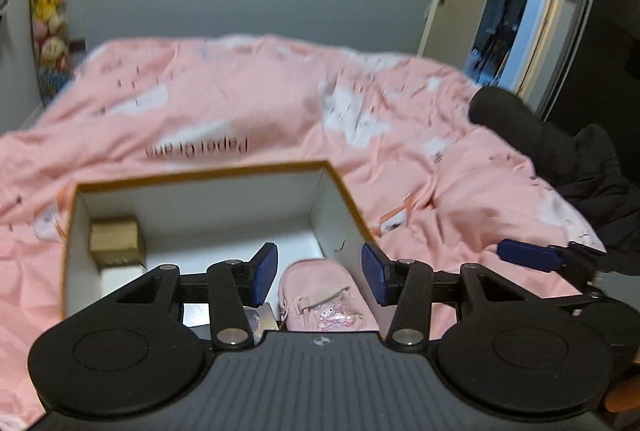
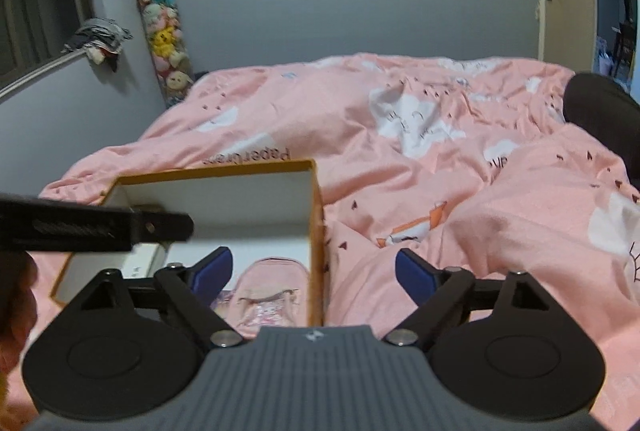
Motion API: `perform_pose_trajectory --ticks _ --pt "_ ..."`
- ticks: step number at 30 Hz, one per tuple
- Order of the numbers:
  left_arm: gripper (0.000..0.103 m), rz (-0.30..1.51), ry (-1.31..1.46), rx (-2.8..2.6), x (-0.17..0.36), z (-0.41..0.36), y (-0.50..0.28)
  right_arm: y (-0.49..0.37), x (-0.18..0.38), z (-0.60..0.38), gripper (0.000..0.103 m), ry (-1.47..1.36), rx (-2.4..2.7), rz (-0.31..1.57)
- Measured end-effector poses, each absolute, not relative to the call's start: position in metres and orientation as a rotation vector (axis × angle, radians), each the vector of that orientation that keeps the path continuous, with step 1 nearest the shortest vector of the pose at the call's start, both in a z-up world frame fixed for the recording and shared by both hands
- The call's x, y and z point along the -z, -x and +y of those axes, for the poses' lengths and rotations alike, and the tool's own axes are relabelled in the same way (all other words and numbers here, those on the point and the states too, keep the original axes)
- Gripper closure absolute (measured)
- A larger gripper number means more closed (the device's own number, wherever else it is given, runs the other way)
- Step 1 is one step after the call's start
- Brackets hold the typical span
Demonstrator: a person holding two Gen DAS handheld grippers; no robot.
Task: Organize objects
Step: 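Withdraw both grippers from the orange box back to the plush toys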
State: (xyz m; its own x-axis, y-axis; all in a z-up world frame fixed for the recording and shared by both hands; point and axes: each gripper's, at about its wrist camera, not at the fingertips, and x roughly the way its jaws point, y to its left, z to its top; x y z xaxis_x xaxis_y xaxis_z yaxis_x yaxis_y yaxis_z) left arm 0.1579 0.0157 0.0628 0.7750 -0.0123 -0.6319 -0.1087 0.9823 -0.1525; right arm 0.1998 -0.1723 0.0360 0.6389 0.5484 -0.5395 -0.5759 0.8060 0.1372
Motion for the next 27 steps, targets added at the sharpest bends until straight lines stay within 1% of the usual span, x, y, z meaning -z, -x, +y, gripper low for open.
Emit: perform_pose_trajectory --ticks 6,12,15,19,20,21,23,25,27 --pt "0.048 0.605 0.133 -0.086 -0.077 0.011 -0.114 -0.169 -0.038 -0.176 0.007 0.074 -0.643 0.547" --pt "0.048 0.649 0.140 -0.064 -0.063 0.020 -0.076 -0.147 -0.020 -0.183 0.007 0.057 -0.619 0.560" --pt "0.048 0.692 0.190 -0.077 -0.047 0.029 -0.066 -0.140 -0.004 -0.179 0.007 0.112 -0.622 0.621" --pt "0.048 0.784 0.242 -0.058 -0.019 0.035 -0.058 -0.139 0.022 -0.173 0.008 0.111 -0.633 0.738" --pt "0.048 0.813 0.261 -0.056 -0.012 0.037 -0.060 -0.138 0.028 -0.170 0.011 0.122 -0.642 0.764" --pt "0.048 0.845 0.275 -0.060 -0.005 0.036 -0.061 -0.137 0.032 -0.168 0.017 0.133 -0.645 0.778" --pt "0.048 0.896 0.308 -0.065 0.009 0.038 -0.059 -0.134 0.040 -0.161 0.024 0.175 -0.654 0.796" --pt "0.047 0.934 0.323 -0.101 0.020 0.043 -0.059 -0.131 0.044 -0.157 0.027 0.193 -0.667 0.801" --pt "0.042 0.963 0.319 -0.131 0.030 0.046 -0.056 -0.130 0.048 -0.154 0.030 0.204 -0.691 0.809"
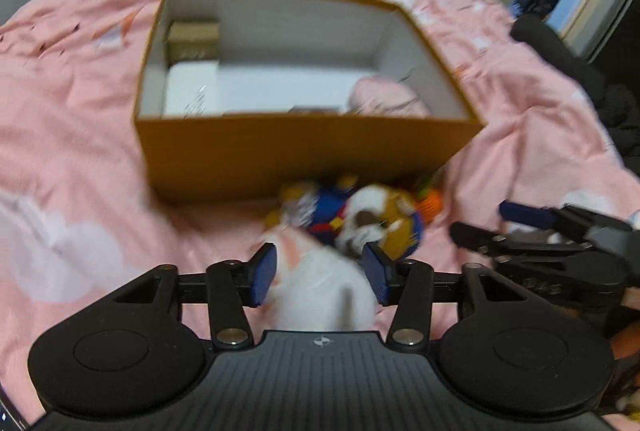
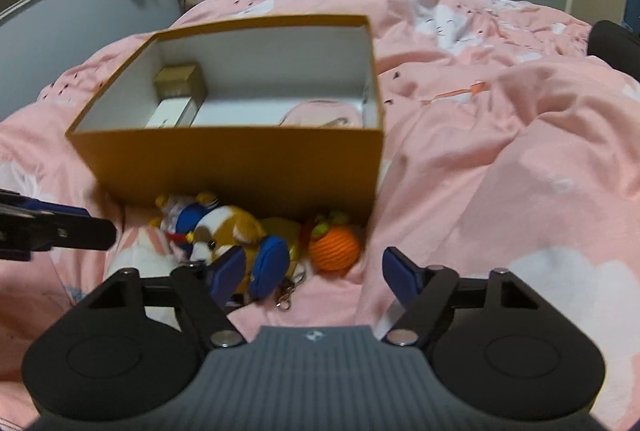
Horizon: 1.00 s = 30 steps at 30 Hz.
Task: Organize objects
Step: 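Withdraw both grippers from the orange box back to the plush toys, then grasp the striped white plush with the left gripper while the right gripper grasps the brown dog plush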
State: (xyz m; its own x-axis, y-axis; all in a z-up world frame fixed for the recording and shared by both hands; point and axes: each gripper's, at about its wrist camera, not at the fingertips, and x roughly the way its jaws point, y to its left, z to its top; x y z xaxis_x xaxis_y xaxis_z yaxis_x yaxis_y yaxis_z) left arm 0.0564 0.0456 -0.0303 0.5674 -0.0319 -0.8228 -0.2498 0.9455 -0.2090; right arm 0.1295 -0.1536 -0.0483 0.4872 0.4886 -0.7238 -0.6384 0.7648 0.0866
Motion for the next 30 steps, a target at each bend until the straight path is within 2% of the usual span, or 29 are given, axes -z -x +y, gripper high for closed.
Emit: perform_pose_trajectory --ticks 6,11,18,20,22,26,30 --pt "0.037 1.059 0.482 -0.141 0.062 0.064 -0.053 -0.132 0.058 -0.147 0.030 0.216 -0.707 0.845" --pt "0.023 1.080 0.615 -0.109 0.083 0.075 -0.052 -0.131 0.060 -0.142 0.030 0.227 -0.740 0.847" --pt "0.025 1.069 0.699 -0.089 0.100 0.079 -0.058 -0.132 0.059 -0.124 0.030 0.263 -0.891 0.806" --pt "0.028 1.067 0.705 -0.090 0.099 0.081 -0.057 -0.136 0.060 -0.116 0.030 0.283 -0.912 0.798" --pt "0.030 1.066 0.693 -0.093 0.095 0.081 -0.056 -0.145 0.065 -0.108 0.031 0.294 -0.928 0.815" --pt "0.033 1.090 0.625 -0.095 0.082 0.076 -0.054 -0.160 0.076 -0.093 0.040 0.286 -0.967 0.877" --pt "0.033 1.092 0.581 -0.107 0.065 0.079 -0.049 -0.166 0.084 -0.087 0.038 0.270 -0.984 0.904"
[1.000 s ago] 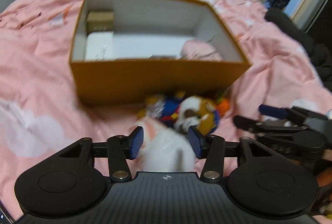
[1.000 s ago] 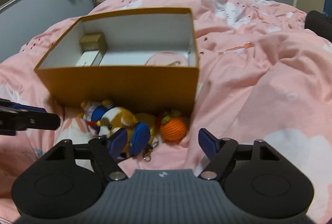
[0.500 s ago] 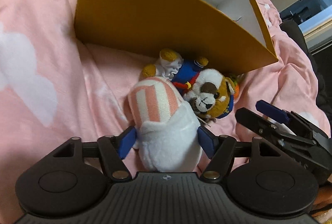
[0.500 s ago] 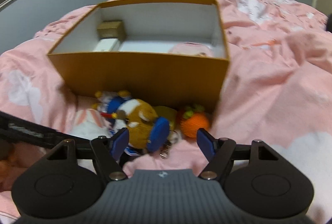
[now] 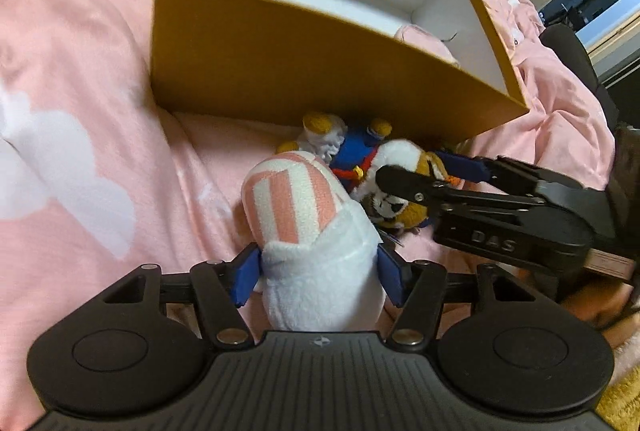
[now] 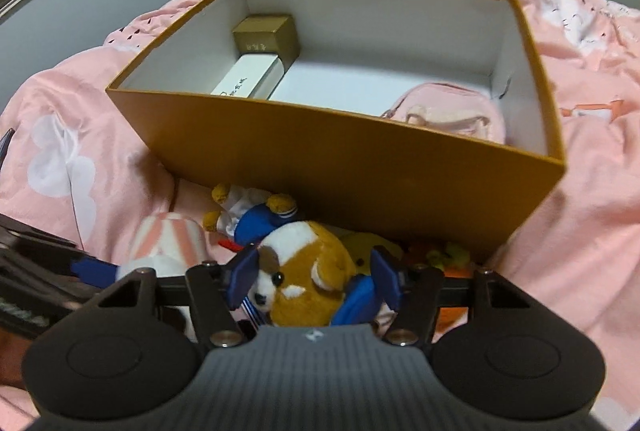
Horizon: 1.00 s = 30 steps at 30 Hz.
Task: Organize objects
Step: 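Grasp the striped white plush with the left gripper while the right gripper grasps the brown dog plush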
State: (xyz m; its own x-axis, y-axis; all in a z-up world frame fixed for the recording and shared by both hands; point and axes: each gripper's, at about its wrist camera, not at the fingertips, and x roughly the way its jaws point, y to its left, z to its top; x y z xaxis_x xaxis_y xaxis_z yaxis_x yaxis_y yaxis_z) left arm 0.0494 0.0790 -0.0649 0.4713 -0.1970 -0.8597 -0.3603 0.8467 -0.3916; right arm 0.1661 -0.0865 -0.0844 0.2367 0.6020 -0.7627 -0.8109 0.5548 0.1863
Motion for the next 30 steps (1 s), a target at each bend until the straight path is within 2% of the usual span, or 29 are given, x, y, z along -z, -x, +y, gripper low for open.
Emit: perform_pose_trajectory --ticks 4,5,6,12,17,23,30 --pt "0.033 1.106 0.542 -0.110 0.048 0.085 -0.045 -0.163 0.086 -0.088 0.043 0.265 -0.976 0.913" --pt "0.033 1.113 0.521 -0.110 0.045 0.083 -0.048 -0.160 0.084 -0.090 0.047 0.261 -0.970 0.913" --pt "0.033 1.117 0.493 -0.110 0.040 0.083 -0.047 -0.159 0.081 -0.092 0.056 0.248 -0.967 0.921" --pt "0.033 1.195 0.298 -0.109 0.025 0.076 -0.049 -0.139 0.055 -0.124 0.056 0.168 -0.888 0.959" --pt "0.033 1.270 0.196 -0.108 0.045 0.053 -0.072 -0.128 0.053 -0.146 0.056 0.206 -0.753 0.957" --pt "0.031 1.262 0.175 -0.164 0.070 0.035 -0.084 -0.141 0.076 -0.151 0.054 0.157 -0.732 1.033" --pt "0.030 1.162 0.334 -0.111 0.047 0.048 -0.071 -0.144 0.078 -0.154 0.052 0.130 -0.738 1.035"
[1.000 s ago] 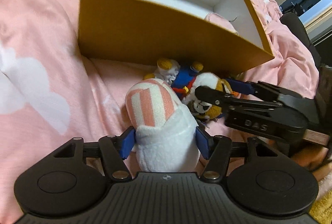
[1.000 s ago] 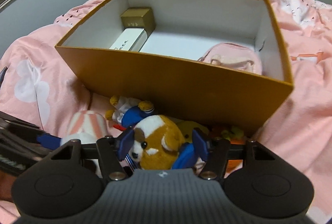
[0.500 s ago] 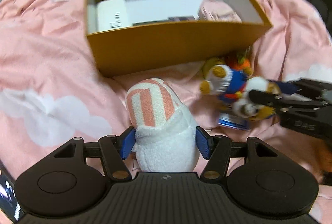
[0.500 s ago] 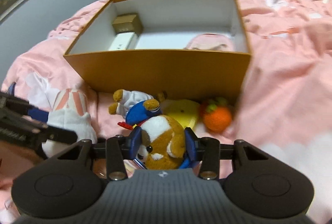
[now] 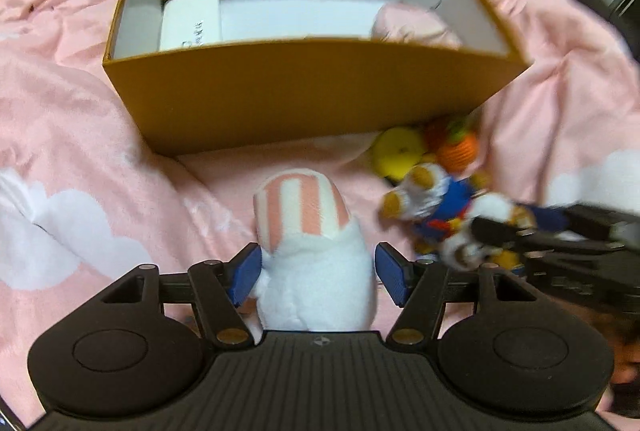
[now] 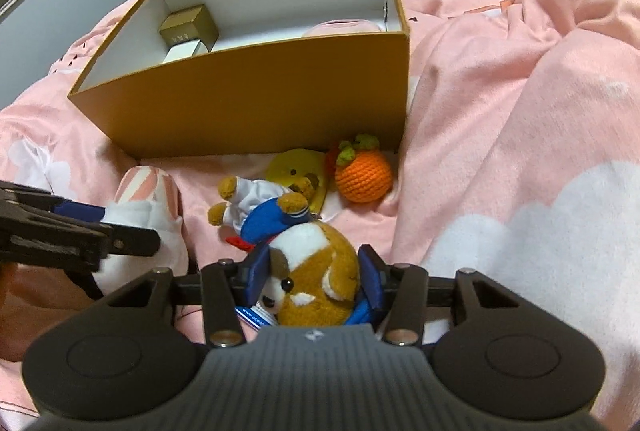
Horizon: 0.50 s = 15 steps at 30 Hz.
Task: Organize objects
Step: 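Grasp the striped white plush with the left gripper while the right gripper grasps the brown dog plush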
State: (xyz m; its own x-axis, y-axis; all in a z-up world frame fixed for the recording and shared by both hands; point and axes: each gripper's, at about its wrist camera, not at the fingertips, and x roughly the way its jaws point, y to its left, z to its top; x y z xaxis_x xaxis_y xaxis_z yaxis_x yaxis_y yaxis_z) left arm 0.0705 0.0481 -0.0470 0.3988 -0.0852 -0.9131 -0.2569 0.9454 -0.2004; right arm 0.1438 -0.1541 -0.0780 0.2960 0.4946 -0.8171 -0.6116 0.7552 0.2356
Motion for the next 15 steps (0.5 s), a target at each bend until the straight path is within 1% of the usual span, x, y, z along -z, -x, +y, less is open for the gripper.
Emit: perform_pose_trajectory --ticks 3,5,7,9,10,12,14,15 --pt "0.031 1.116 0.447 0.014 0.043 0.053 -0.066 -0.145 0.078 -0.156 0.051 0.114 -0.741 1.042" --pt "0.035 1.090 0.517 0.080 0.044 0.055 -0.065 -0.146 0.078 -0.157 0.051 0.107 -0.742 1.044" --pt "0.036 1.079 0.553 0.109 0.049 0.058 -0.066 -0.147 0.078 -0.157 0.051 0.104 -0.739 1.047" --pt "0.040 1.062 0.548 0.088 0.051 0.058 -0.066 -0.147 0.078 -0.157 0.051 0.105 -0.738 1.049" --pt "0.045 1.054 0.545 0.084 0.051 0.059 -0.066 -0.147 0.078 -0.156 0.051 0.106 -0.738 1.049" --pt "0.046 1.037 0.561 0.111 0.050 0.061 -0.064 -0.147 0.078 -0.156 0.051 0.114 -0.738 1.048" --pt "0.050 1.025 0.574 0.169 0.050 0.062 -0.062 -0.147 0.078 -0.156 0.050 0.116 -0.738 1.049" --pt "0.051 1.025 0.575 0.198 0.050 0.061 -0.061 -0.147 0.078 -0.156 0.050 0.117 -0.738 1.050"
